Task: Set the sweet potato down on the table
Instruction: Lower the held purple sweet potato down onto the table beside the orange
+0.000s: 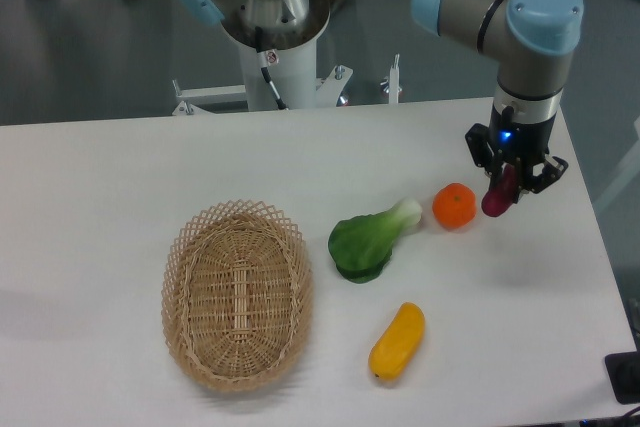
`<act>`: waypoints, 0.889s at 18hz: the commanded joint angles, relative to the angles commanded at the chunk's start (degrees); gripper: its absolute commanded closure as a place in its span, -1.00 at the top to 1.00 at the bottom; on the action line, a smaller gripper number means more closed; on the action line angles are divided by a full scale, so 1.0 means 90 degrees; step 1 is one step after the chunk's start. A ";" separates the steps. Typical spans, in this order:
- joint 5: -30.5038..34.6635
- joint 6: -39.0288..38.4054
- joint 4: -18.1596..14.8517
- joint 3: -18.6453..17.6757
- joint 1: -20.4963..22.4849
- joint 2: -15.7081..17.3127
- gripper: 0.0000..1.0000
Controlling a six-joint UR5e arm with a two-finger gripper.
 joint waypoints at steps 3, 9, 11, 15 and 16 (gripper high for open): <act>0.0000 -0.0214 0.0458 0.0059 -0.0019 -0.0381 -0.49; 0.0019 -0.1298 0.1221 0.0390 -0.0527 -0.1279 -0.48; 0.0039 -0.1367 0.1241 0.0440 -0.0644 -0.1504 -0.48; 0.0097 -0.1377 0.1231 0.0469 -0.0820 -0.1700 -0.48; 0.0156 -0.1425 0.1231 0.0459 -0.0849 -0.1730 -0.48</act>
